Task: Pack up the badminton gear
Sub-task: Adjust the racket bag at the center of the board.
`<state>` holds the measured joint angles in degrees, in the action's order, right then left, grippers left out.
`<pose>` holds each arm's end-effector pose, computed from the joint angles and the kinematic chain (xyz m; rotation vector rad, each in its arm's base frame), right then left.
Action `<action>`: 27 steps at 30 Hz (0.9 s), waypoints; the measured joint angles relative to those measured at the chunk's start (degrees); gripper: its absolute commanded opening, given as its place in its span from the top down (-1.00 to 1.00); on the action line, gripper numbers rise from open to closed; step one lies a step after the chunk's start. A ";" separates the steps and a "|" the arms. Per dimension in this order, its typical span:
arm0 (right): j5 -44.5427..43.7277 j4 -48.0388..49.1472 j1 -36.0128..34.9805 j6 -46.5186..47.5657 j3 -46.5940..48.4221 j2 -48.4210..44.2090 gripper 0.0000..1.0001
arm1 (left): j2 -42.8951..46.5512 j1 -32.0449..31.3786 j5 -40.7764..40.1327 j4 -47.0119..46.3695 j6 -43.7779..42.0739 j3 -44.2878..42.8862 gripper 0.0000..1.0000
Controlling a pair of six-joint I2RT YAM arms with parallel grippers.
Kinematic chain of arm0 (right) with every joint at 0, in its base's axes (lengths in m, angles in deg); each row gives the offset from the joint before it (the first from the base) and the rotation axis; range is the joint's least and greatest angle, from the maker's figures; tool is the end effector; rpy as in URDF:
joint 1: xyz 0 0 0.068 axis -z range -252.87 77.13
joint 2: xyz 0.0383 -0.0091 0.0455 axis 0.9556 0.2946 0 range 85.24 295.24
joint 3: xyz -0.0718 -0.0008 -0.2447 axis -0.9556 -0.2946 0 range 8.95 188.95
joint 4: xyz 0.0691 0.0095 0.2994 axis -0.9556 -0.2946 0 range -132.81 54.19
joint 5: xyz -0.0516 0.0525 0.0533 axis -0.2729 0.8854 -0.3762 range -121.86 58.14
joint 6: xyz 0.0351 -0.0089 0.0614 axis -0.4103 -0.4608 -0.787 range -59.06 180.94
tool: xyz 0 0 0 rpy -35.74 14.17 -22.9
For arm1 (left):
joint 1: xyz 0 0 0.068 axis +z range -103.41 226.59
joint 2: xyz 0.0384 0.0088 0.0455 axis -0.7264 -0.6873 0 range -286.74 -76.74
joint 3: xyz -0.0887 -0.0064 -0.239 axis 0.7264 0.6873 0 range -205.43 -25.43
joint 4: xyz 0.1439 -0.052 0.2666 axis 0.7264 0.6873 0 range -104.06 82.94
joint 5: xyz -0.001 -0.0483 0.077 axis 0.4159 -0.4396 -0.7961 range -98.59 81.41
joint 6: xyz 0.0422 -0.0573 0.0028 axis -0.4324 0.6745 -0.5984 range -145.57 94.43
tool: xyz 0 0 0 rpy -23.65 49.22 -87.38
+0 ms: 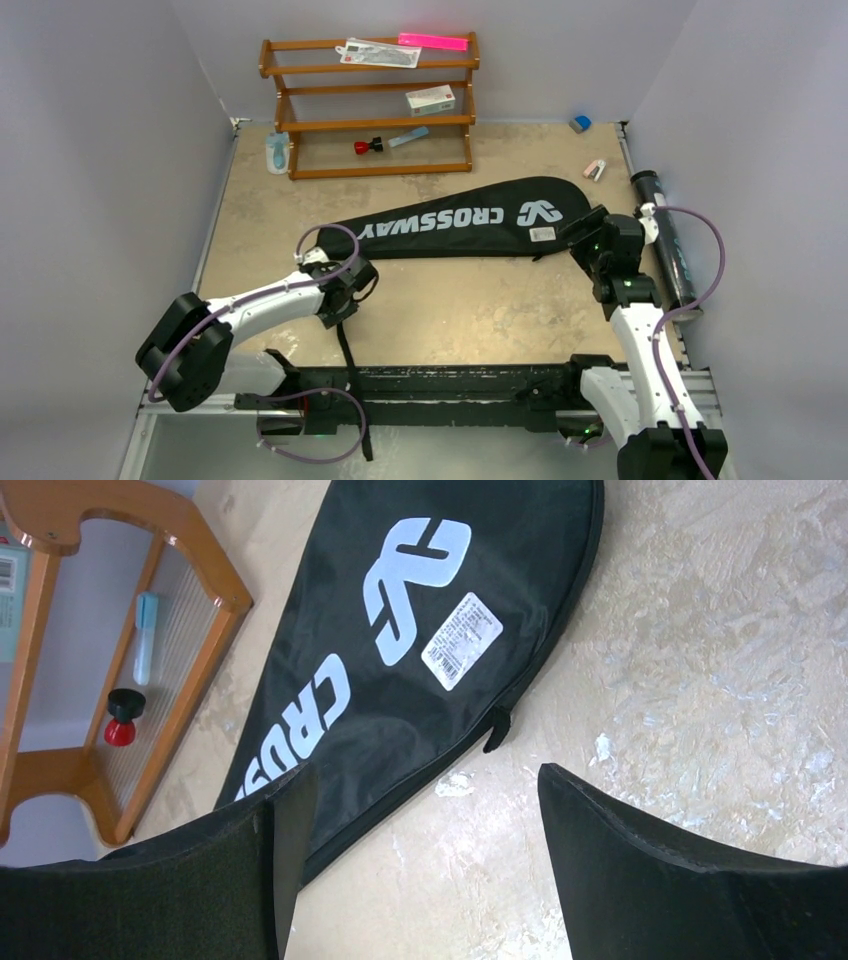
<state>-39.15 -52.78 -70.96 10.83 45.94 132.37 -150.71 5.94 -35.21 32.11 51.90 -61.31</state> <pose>0.2696 -0.0164 0.2406 0.9761 1.8176 0.3948 0.1937 -0.1317 0.0899 -0.8783 2.5376 0.2112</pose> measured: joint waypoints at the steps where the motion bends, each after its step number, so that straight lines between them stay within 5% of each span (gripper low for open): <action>1: 0.07 0.00 0.00 0.00 0.00 -0.09 -0.64 | -0.33 -0.09 0.15 -0.94 0.00 -0.04 0.91; 11: 0.85 -0.52 0.00 0.04 0.00 -2.58 -0.64 | -0.37 -0.42 1.62 -5.25 -0.74 -0.87 1.00; 16: 0.57 -1.03 0.00 0.28 0.00 -3.72 -0.64 | 1.60 -0.39 4.87 -8.50 -3.85 -9.68 1.00; 17: 0.48 -1.11 0.00 0.28 0.00 -3.87 -0.64 | 1.68 -0.22 5.55 -9.88 -5.16 -13.33 0.85; 19: 0.44 -1.55 0.00 0.31 0.07 -4.15 -0.64 | 1.07 0.31 7.13 -11.69 -8.15 -22.14 -0.04; 20: 0.44 -1.86 0.00 0.31 0.13 -4.31 -0.64 | 0.33 1.42 7.76 -12.72 -9.84 -27.19 -0.23; 24: 0.46 -3.32 0.00 0.37 0.39 -5.29 -0.65 | -2.29 5.55 7.58 -19.34 -13.62 -44.76 -0.51; 27: 0.52 -4.04 0.00 0.94 0.39 -6.73 -0.66 | -0.35 6.51 6.01 -22.08 -16.13 -45.29 -0.59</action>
<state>-38.62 -56.83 -70.96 11.77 46.34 125.64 -151.06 12.46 -29.19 10.03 35.77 -106.60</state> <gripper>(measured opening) 0.824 0.758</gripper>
